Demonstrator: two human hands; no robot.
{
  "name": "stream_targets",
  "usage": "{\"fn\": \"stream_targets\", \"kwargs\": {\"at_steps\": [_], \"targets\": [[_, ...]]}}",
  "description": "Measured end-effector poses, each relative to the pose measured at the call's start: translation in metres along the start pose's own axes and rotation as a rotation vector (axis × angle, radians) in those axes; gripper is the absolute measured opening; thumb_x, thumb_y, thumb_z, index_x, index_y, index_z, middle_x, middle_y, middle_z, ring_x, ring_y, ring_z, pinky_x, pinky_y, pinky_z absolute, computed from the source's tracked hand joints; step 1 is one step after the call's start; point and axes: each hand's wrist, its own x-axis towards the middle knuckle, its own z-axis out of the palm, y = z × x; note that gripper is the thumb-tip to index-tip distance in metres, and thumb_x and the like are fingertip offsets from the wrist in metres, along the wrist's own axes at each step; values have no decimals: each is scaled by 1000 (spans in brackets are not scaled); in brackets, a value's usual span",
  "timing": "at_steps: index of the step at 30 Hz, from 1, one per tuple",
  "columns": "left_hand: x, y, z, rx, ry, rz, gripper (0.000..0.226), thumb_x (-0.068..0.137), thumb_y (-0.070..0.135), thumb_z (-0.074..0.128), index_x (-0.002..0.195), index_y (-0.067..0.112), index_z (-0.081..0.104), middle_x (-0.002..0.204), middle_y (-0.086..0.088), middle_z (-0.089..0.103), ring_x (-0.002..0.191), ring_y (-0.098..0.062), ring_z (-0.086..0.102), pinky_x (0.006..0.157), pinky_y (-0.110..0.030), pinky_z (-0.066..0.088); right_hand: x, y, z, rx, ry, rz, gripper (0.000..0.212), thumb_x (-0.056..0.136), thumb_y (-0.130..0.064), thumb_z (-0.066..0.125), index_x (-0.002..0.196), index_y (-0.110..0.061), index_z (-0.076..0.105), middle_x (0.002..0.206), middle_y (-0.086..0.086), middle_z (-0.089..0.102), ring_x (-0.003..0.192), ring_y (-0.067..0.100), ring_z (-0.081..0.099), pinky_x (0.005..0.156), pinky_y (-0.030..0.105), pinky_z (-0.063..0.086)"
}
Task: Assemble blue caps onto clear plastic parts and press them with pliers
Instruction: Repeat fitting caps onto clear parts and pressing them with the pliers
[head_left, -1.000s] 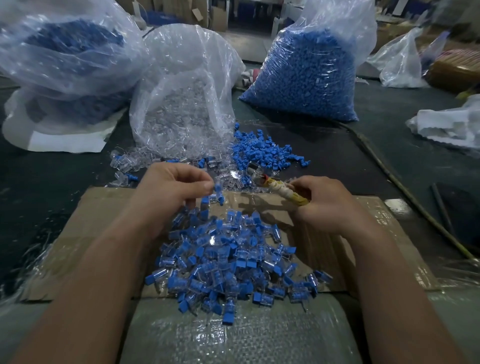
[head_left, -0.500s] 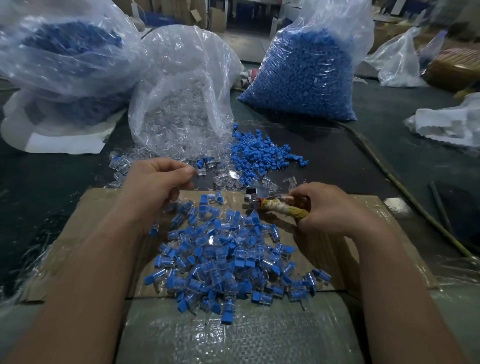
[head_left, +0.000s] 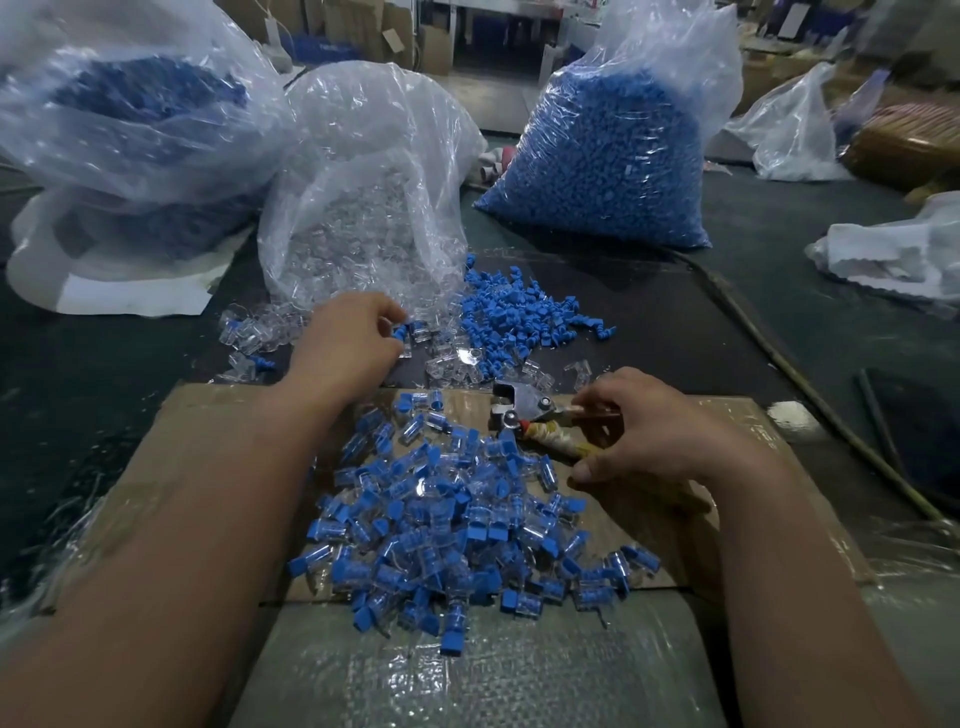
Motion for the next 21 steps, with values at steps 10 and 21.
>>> {"fn": "stream_targets", "kwargs": {"at_steps": [10,21], "targets": [[11,5,18,276,-101,28,19,85,19,63,103,10,63,107,-11,62,90,-25,54,78,-37,45,0,3,-2,4,-25,-22,80,62,-46,78,132,-29,43,107,-14,37,101,6,34,78,23,29],[-25,13,-6,-274,117,34,18,78,0,62,83,16,69,71,8,60,66,-5,54,62,-19,42,2,1,-2,161,30,-12,54,69,-54,68,118,-37,53,105,-17,44,99,5,40,72,26,32]]}}
